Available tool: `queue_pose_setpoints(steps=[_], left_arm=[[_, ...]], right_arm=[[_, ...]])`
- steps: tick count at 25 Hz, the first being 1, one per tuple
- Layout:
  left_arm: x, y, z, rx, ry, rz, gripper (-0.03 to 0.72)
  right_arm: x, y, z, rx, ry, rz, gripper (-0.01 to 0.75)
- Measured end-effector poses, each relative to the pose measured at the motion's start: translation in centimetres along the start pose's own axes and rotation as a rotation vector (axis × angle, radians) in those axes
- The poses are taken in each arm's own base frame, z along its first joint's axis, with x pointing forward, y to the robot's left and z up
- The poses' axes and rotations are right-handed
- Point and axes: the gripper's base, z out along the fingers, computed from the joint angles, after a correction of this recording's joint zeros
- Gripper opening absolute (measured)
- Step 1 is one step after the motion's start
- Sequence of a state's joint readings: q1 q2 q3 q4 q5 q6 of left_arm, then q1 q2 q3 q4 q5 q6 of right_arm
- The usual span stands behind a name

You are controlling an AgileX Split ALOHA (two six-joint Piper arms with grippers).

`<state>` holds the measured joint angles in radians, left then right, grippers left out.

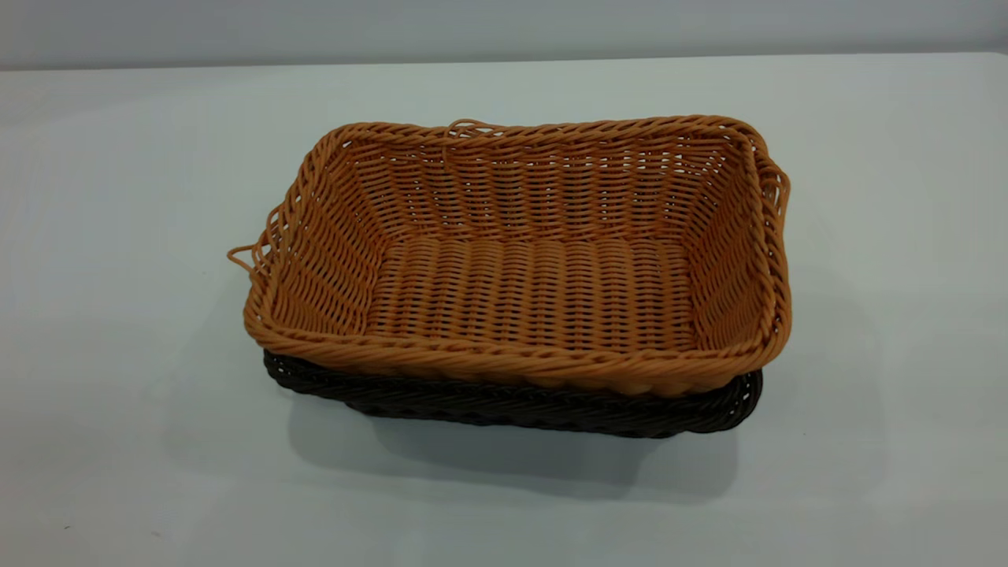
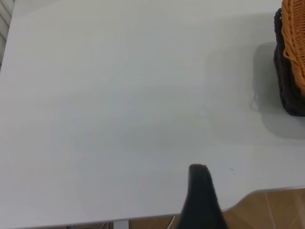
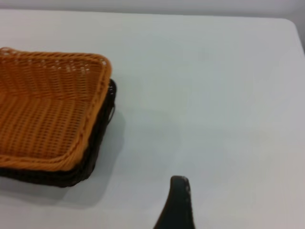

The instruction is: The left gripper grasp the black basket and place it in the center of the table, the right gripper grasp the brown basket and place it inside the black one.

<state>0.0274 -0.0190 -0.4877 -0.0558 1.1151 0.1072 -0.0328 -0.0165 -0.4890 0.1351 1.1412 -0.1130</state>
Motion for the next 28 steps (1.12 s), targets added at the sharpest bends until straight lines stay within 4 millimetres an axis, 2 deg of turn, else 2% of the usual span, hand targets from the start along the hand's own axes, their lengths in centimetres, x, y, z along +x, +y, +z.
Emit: queue_pose_setpoints(steps=[5, 28], left_arm=[[0.00, 0.00, 0.00, 0.000, 0.000, 0.000, 0.482], [0.00, 0.01, 0.00, -0.001, 0.000, -0.001, 0.482]], right_arm=[[0.07, -0.48, -0.02, 0.017, 0.005, 0.065, 0.581], [0.46, -0.81, 0.56, 0.034, 0.020, 0.109, 0.581]])
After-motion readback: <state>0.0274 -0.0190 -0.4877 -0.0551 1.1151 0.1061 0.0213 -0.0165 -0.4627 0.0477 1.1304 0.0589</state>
